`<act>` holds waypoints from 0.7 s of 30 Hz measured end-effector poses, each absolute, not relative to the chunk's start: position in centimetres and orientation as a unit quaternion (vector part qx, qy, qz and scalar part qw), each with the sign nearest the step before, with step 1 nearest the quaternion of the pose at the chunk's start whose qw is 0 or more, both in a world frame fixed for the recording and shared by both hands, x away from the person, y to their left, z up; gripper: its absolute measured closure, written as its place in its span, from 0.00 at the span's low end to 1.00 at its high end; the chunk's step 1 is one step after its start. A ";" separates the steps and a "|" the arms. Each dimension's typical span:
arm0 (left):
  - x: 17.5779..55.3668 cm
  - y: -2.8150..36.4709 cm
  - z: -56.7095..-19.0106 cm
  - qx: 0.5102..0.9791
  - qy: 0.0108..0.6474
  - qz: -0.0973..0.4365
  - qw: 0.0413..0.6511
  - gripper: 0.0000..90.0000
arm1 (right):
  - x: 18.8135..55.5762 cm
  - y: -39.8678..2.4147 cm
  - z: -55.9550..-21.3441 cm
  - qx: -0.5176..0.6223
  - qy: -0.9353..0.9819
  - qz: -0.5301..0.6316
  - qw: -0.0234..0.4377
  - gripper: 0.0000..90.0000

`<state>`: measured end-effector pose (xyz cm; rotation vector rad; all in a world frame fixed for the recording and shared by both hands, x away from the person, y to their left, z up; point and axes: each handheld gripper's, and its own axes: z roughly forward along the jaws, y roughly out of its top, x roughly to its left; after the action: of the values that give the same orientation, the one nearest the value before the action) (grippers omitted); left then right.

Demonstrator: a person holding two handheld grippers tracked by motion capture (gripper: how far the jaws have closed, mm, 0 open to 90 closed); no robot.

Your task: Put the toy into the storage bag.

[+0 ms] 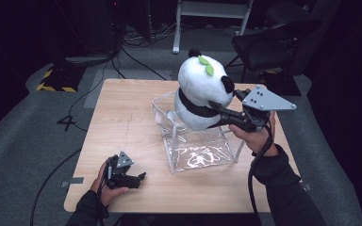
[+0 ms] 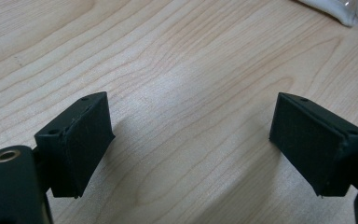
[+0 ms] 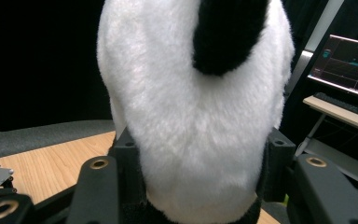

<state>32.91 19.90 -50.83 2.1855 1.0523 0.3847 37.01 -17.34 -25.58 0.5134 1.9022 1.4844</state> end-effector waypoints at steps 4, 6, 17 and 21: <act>32.9 19.9 -50.8 0.837 0.404 0.148 0.337 0.15 | 37.3 -17.3 -25.6 0.202 0.729 0.566 0.329 0.53; 32.9 19.9 -50.8 0.837 0.405 0.146 0.337 0.15 | 37.6 -17.4 -25.5 0.207 0.728 0.564 0.329 0.53; 32.9 19.9 -50.8 0.838 0.404 0.148 0.336 0.15 | 38.5 -17.0 -26.7 0.216 0.742 0.551 0.316 0.52; 32.9 19.9 -50.8 0.839 0.403 0.149 0.335 0.15 | 38.8 -16.8 -27.6 0.219 0.750 0.541 0.310 0.51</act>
<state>32.91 19.92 -50.81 2.1873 1.0509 0.3880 38.80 -16.85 -27.63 0.5791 1.9812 1.4288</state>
